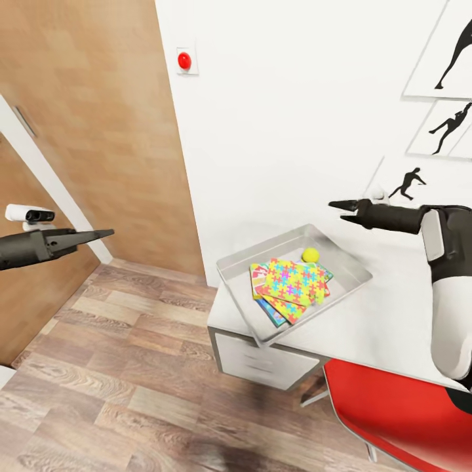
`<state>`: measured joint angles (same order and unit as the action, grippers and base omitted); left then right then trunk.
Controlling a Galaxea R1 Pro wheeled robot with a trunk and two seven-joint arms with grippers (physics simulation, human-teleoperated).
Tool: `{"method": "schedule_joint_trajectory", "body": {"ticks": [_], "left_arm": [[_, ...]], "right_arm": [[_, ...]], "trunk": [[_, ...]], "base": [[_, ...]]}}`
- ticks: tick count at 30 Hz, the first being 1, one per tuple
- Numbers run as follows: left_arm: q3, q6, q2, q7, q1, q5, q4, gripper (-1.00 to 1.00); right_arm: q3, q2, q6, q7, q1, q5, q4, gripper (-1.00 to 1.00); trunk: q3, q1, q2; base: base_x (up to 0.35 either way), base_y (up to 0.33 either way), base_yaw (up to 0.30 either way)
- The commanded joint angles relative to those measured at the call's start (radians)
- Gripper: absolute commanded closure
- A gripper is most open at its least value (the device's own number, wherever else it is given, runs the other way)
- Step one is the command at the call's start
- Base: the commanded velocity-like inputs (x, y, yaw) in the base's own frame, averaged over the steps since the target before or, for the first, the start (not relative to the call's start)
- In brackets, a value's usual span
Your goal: Put all the toys in the child's room - the three board games (two on the bed and one on the table), the two jigsaw puzzles on the table, and the tennis ball on the table - inside the toy box on the table in the child's room.
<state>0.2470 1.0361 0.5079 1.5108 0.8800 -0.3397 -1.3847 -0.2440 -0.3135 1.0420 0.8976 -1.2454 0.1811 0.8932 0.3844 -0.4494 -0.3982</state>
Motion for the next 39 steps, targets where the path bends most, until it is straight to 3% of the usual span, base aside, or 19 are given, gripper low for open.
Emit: {"method": "schedule_joint_trajectory", "body": {"ticks": [1, 4, 8, 13, 20, 30, 39], "left_arm": [[0.0, 0.01, 0.001, 0.003, -0.006, 0.0, 0.002, -1.0], [0.007, 0.01, 0.003, 0.002, -0.019, 0.002, 0.004, -1.0], [0.038, 0.008, 0.006, 0.002, -0.038, 0.024, 0.013, -1.0], [0.081, 0.004, 0.007, 0.003, -0.055, 0.064, 0.02, -1.0], [0.101, 0.002, 0.006, 0.002, -0.089, 0.085, 0.022, -1.0], [0.105, -0.028, 0.005, 0.002, -0.165, 0.09, 0.023, -1.0], [0.108, -0.064, 0.006, 0.003, -0.242, 0.09, 0.024, -1.0]], "right_arm": [[-0.019, -0.016, 0.005, 0.06, 0.038, 0.027, 0.01, -1.0], [-0.04, -0.04, 0.005, 0.146, 0.115, 0.071, 0.043, -1.0], [-0.057, -0.055, 0.005, 0.206, 0.198, 0.102, 0.096, -1.0], [-0.092, -0.059, 0.005, 0.258, 0.275, 0.12, 0.183, -1.0], [-0.132, -0.056, 0.005, 0.344, 0.386, 0.145, 0.319, -1.0], [-0.143, -0.035, 0.005, 0.383, 0.562, 0.157, 0.489, -1.0], [-0.177, 0.027, 0.005, 0.396, 0.692, 0.182, 0.603, -1.0]], "trunk": [[0.0, -0.001, -0.002], [-0.005, -0.001, -0.002], [-0.012, -0.001, -0.002], [-0.02, -0.001, -0.002], [-0.031, -0.001, -0.002], [-0.048, -0.001, -0.002], [-0.063, -0.001, -0.002]], "base": [[0.0, 0.0, 0.0], [0.0, 0.0, 0.0], [0.0, 0.0, 0.0], [0.0, 0.0, 0.0], [0.0, 0.0, 0.0], [0.0, 0.0, 0.0], [0.0, 0.0, 0.0]]}}
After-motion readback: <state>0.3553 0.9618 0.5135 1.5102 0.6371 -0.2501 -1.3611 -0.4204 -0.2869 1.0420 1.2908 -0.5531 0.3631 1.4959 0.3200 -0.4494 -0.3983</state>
